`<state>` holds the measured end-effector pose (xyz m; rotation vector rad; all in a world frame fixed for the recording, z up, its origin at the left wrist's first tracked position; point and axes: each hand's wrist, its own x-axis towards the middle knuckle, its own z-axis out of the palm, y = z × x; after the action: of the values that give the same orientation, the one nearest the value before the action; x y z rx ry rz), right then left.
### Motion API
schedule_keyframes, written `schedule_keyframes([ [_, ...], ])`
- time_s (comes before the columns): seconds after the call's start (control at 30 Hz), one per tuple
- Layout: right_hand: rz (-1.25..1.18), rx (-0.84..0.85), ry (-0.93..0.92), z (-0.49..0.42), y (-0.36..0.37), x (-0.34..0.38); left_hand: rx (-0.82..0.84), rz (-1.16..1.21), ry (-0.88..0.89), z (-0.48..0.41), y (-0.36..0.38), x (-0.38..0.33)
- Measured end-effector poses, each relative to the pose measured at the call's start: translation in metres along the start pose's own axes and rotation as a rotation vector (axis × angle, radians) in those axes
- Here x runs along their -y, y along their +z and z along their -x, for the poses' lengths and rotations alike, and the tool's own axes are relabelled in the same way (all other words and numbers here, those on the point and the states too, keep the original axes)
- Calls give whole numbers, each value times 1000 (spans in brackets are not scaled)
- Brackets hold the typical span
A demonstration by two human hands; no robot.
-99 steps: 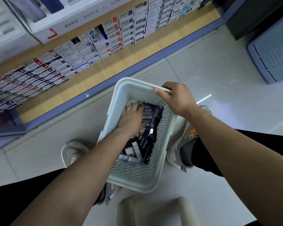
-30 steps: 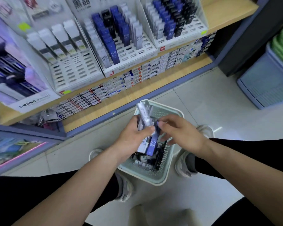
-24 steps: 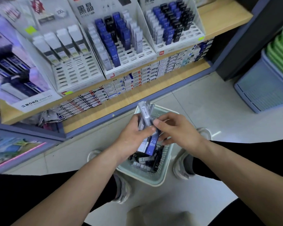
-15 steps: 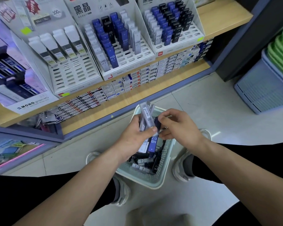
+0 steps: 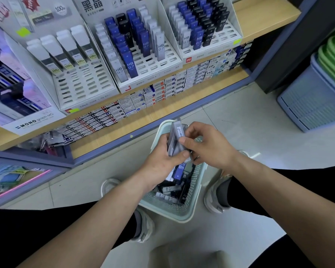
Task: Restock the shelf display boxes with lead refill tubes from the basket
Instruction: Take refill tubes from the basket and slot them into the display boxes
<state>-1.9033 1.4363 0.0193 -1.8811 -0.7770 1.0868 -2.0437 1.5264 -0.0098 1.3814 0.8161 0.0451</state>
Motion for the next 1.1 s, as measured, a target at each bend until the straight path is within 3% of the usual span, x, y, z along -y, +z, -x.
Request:
schedule_keyframes([
  [0.23, -230, -79, 56, 2, 0, -2, -25, 37, 16, 1, -2, -5],
  [0.57, -334, -172, 54, 8, 5, -2, -88, 17, -7, 0, -4, -11],
  [0.73, -258, -219, 69, 5, 6, -6, -72, 58, -5, 1, -2, -12],
  [0.9, -509, -147, 135, 4, 3, 0, -90, 76, 0, 0, -4, -17],
  [1.1, -416, -186, 124, -14, -8, 2, -45, 14, 14, 2, -4, -17],
])
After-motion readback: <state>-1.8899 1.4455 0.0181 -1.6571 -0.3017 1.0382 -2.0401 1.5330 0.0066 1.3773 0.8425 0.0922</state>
